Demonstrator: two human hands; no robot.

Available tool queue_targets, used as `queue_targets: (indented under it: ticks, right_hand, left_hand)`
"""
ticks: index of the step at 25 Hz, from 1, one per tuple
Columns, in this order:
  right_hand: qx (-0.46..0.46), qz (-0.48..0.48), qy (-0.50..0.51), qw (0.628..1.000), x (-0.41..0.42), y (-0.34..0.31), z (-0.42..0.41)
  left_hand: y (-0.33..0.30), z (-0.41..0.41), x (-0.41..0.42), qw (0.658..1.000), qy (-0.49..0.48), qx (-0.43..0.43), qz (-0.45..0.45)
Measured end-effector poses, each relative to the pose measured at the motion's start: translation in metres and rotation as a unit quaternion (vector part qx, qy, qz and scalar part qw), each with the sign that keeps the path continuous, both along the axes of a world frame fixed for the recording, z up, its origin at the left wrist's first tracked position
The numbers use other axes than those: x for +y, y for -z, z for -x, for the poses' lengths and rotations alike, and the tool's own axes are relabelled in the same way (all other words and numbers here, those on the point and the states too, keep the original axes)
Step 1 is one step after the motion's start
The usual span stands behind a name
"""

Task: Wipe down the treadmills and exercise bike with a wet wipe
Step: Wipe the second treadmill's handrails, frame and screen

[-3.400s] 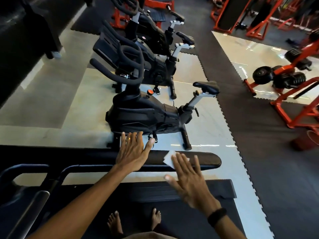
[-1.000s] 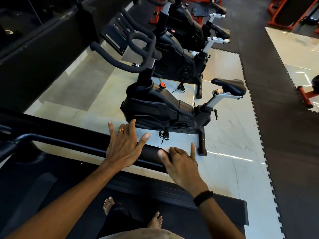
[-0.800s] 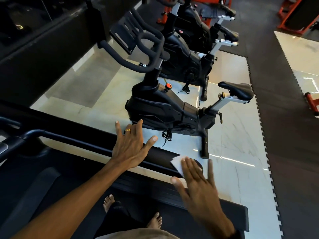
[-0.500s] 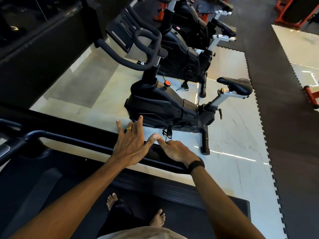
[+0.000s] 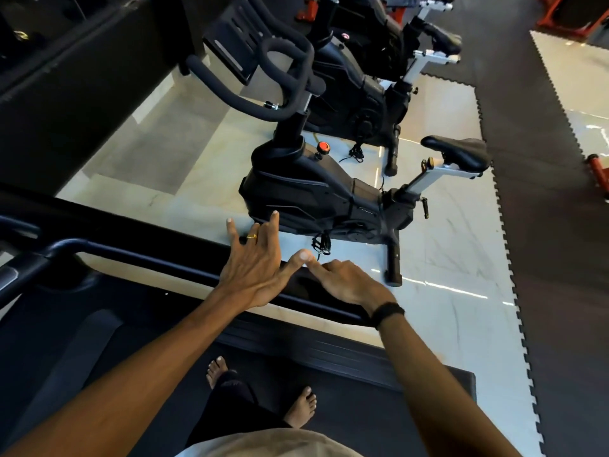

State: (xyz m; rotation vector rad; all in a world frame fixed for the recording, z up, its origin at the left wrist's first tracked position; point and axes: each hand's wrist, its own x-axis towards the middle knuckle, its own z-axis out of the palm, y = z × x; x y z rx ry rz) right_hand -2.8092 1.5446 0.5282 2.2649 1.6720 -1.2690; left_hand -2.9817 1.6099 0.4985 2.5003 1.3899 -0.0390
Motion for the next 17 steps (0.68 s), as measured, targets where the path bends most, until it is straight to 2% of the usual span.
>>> queue_targets:
  ticks: [2,4,7,9,12,15,17]
  right_hand:
    - [-0.039,-0.093,-0.058,0.993,-0.024,0.003,0.016]
    - [-0.14,-0.201,-0.057,0.968,-0.073,0.009,0.025]
    - [-0.22,-0.212,0.038,0.951,-0.133,0.018,0.046]
    - [-0.208,-0.194,0.097,0.954,-0.141,0.027,0.064]
    - [-0.203,-0.209,0.198,0.936,-0.134,0.035,0.064]
    - [-0.105,-0.226,0.33,0.911,-0.126,0.035,0.056]
    - [-0.039,-0.271,0.355,0.894,-0.127,0.032,0.069]
  left_hand:
    - [0.002,0.0,0.001,1.0,-0.002,0.007,-0.001]
    - [0.005,-0.001,0.003,1.0,0.002,0.017,-0.008]
    - [0.008,-0.005,0.005,0.999,0.015,0.033,-0.011]
    - [0.008,-0.003,0.006,0.999,0.018,0.048,-0.007]
    - [0.006,-0.002,0.006,0.997,0.034,0.069,-0.004]
    - [0.005,0.0,0.007,0.996,0.048,0.069,0.012]
    - [0.005,0.001,0.008,0.996,0.049,0.067,0.018]
